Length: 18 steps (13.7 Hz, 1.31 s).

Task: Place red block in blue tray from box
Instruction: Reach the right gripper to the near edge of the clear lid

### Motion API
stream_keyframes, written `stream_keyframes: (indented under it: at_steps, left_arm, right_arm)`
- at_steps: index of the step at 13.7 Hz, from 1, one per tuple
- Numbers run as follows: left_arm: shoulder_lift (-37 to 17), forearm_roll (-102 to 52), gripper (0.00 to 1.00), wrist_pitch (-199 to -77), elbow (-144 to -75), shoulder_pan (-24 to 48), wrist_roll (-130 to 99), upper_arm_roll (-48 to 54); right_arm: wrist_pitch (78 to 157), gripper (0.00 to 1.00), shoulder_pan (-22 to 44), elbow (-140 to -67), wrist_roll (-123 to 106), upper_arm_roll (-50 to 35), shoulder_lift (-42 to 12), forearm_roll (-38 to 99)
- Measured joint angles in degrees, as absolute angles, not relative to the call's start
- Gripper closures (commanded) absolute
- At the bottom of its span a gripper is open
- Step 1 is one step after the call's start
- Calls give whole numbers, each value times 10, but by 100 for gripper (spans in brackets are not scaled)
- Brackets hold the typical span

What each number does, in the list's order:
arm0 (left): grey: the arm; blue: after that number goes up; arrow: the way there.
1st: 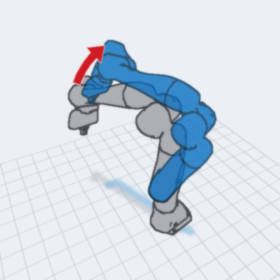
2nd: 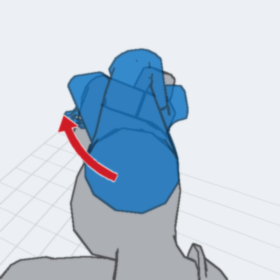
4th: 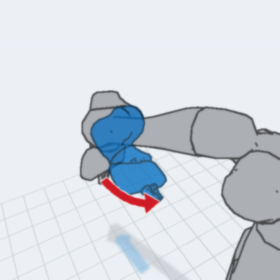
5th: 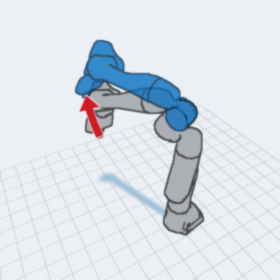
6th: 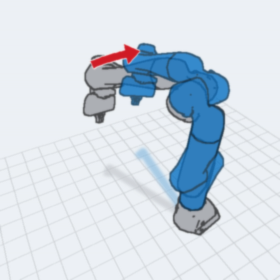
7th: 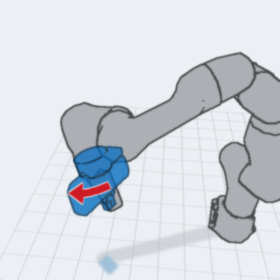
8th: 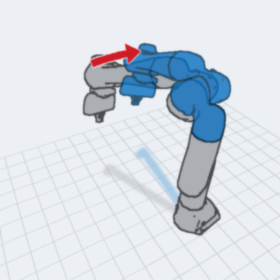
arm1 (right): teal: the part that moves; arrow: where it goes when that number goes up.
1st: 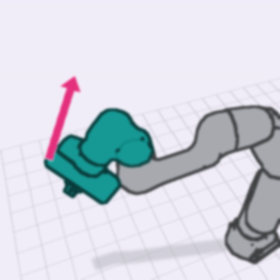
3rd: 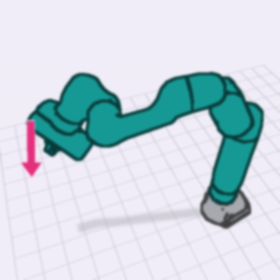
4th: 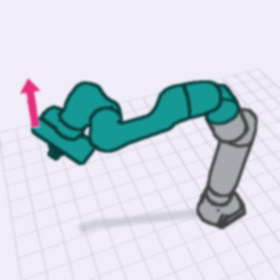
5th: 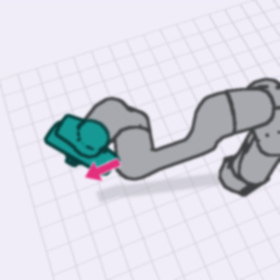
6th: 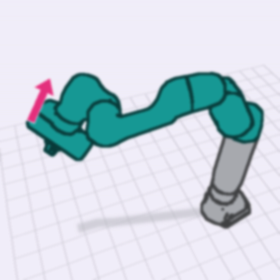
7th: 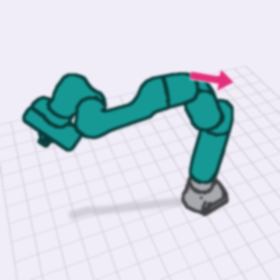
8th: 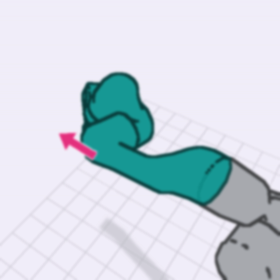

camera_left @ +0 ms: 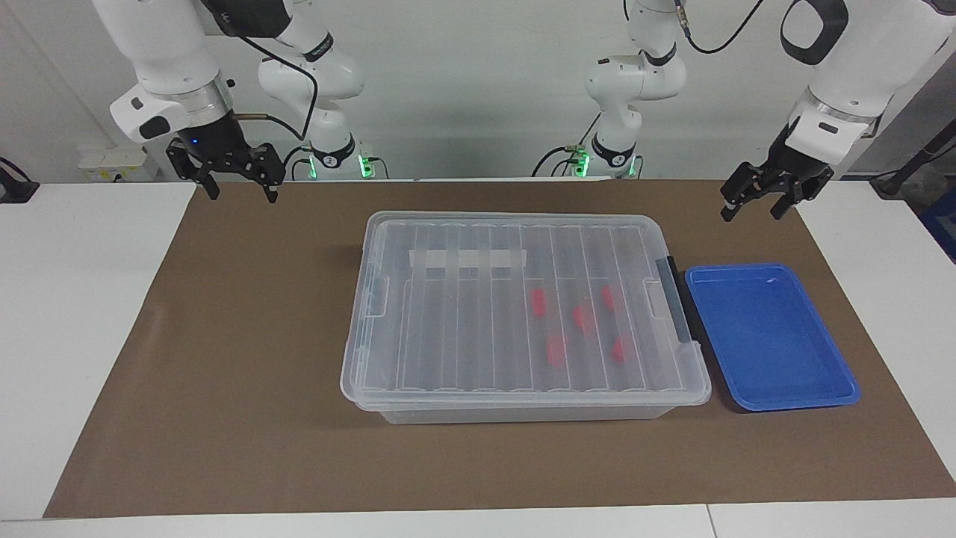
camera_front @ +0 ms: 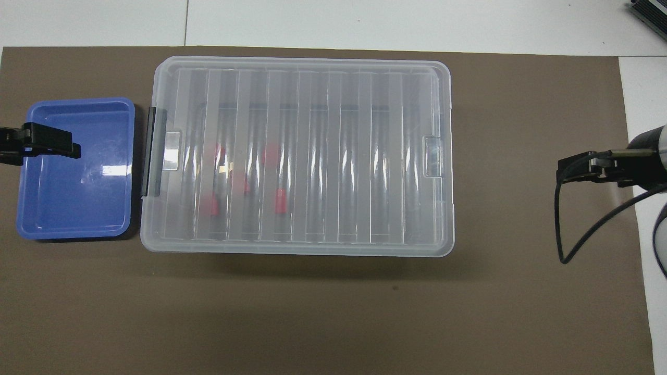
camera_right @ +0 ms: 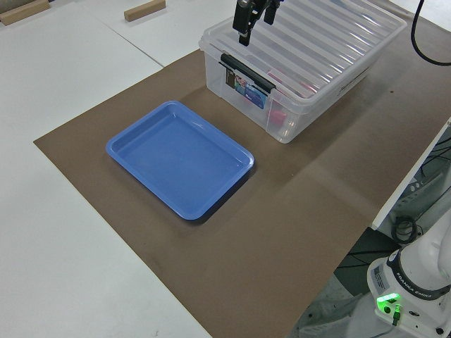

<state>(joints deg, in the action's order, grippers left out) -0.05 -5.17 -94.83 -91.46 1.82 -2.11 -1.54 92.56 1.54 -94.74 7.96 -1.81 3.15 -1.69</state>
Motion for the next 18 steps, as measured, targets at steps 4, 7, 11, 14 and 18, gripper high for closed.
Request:
stream_keyframes:
  at_steps: [4, 7, 11, 14, 18]
  left_arm:
    - [0, -52, 0, -948, -915, 18, -21, -15]
    - [0, -52, 0, -948, -915, 18, -21, -15]
    - [0, -52, 0, -948, -915, 18, -21, -15]
    - [0, -52, 0, -948, -915, 18, -21, -15]
    - [-1, -52, 0, -948, -915, 18, -21, -15]
  right_arm:
    - [1006, 2, 65, -993, 146, -20, 26, -16]
    - [1060, 2, 90, -1023, 181, -20, 19, -16]
    - [1105, 3, 108, -1045, 199, -20, 0, -16]
    - [1131, 3, 108, -1067, 199, -20, -7, -16]
    - [1141, 4, 111, -1074, 199, -20, -15, -16]
